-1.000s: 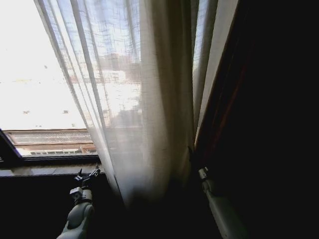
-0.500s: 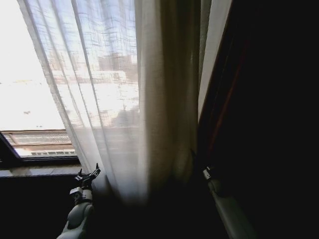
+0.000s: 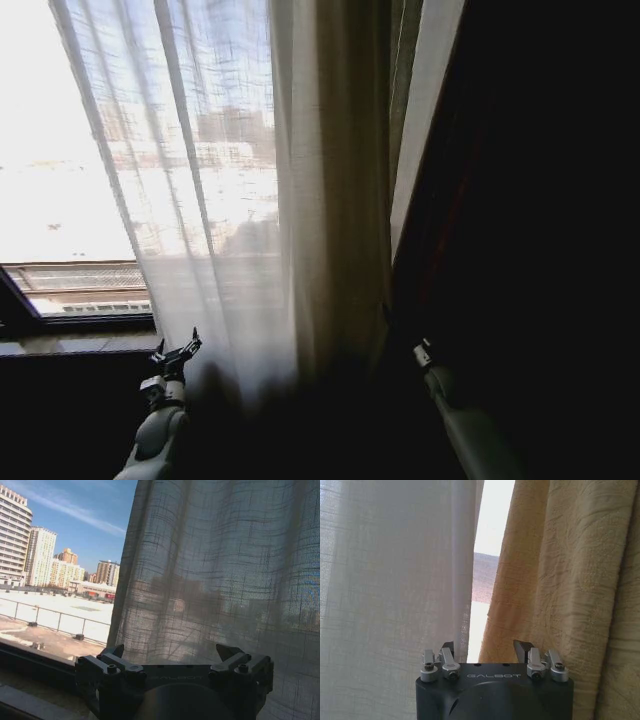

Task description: Open the curtains by pulling them apart, changing their state from closed to fully open.

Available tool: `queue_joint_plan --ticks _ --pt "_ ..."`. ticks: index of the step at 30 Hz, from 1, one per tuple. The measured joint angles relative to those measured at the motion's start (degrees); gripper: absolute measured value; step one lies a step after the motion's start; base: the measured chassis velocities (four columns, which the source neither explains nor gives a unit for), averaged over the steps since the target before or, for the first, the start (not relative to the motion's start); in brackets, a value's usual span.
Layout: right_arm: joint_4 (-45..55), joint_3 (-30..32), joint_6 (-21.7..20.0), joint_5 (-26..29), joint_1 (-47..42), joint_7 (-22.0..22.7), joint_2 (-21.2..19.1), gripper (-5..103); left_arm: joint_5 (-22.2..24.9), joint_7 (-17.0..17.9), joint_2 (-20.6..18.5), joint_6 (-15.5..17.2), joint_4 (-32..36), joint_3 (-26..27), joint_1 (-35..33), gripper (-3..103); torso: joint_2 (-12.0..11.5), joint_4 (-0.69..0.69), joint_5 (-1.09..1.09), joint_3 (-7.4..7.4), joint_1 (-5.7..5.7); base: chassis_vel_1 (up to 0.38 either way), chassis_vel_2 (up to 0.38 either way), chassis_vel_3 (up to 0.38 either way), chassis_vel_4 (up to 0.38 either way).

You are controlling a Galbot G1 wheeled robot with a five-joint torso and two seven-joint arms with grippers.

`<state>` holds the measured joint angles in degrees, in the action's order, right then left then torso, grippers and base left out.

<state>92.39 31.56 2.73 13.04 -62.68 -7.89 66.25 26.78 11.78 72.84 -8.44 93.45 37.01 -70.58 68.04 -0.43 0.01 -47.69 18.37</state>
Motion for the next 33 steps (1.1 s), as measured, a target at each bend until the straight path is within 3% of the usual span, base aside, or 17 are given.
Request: queue_joint_plan --ticks 5,11,33 --pt "3.1 1.7 0.1 2.5 -3.8 0.8 -0.3 80 0.0 0.0 0.0 0.0 0.0 0.0 0.0 100 0.0 0.0 0.0 0.0 0.0 0.0 0.0 0.0 0.0" --pt "6.5 2.8 0.3 3.5 -7.9 0.5 -0.6 99 0.0 0.0 0.0 0.0 0.0 0.0 0.0 100 0.0 0.0 0.0 0.0 0.0 0.0 0.0 0.0 0.0" --pt "9.0 2.0 2.3 2.2 -9.5 -2.3 1.1 100 0.0 0.0 0.0 0.0 0.0 0.0 0.0 100 0.0 0.01 0.0 0.0 0.0 0.0 0.0 0.0 0.0"
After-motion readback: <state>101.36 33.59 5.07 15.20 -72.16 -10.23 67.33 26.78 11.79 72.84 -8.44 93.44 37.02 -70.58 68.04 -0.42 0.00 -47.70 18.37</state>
